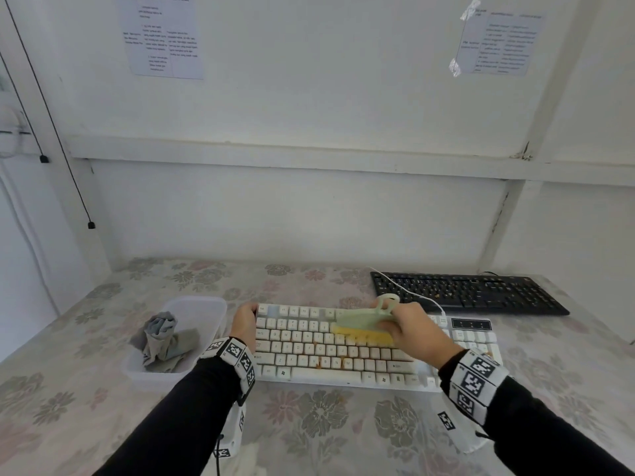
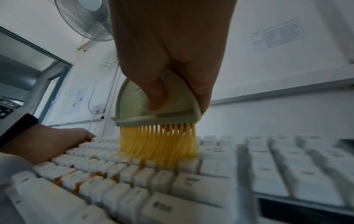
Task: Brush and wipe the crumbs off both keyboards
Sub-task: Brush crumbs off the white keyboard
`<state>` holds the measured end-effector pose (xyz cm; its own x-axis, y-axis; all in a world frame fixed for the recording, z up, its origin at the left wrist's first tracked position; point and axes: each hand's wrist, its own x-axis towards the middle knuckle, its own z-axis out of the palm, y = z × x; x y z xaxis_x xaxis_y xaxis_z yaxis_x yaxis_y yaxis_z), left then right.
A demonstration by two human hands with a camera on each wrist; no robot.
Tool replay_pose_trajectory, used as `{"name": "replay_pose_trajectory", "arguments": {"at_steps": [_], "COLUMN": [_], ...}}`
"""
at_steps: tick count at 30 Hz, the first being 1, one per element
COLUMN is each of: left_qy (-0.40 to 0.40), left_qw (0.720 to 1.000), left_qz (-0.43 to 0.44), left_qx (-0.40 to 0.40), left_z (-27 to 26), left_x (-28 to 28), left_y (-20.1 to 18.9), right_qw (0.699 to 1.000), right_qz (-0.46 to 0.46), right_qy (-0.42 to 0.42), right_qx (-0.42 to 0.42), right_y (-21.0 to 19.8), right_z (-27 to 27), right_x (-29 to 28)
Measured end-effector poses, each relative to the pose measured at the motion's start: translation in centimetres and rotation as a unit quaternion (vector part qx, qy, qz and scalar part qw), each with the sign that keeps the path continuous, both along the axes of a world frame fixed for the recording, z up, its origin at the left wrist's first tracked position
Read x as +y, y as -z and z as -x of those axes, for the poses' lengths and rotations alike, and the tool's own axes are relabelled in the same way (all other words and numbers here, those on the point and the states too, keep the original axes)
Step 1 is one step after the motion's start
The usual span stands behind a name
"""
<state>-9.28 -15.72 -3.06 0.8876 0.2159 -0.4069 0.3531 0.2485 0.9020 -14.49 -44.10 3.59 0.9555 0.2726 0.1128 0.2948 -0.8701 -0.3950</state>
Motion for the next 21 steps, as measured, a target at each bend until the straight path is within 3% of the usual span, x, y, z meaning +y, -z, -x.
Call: {"name": "replay_pose_trajectory", "arguments": {"at_steps": [8, 12, 21], "left_qy": [-0.01, -0.016, -0.024], "left_qw": [1.0, 1.0, 1.0], "left_qz": [0.005, 0.001, 0.006], "left_qx": [-0.003, -0.006, -0.002], "left_z": [0.0, 0.0, 0.1], "left_x": [-0.2, -0.1, -0.2], "left_y": [0.2, 0.2, 0.1], "right_qw": [1.0, 0.997, 0.995], "right_qz": [-0.015, -0.06, -0.059], "right_qy": [0.018, -0.001, -0.069], "right_qx": [-0.009, -0.041, -0.036], "right_y": [-2.4, -2.8, -1.4], "right_z": [1.2, 0.7, 0.1], "right_x": [-3.6, -1.8, 2.7]}}
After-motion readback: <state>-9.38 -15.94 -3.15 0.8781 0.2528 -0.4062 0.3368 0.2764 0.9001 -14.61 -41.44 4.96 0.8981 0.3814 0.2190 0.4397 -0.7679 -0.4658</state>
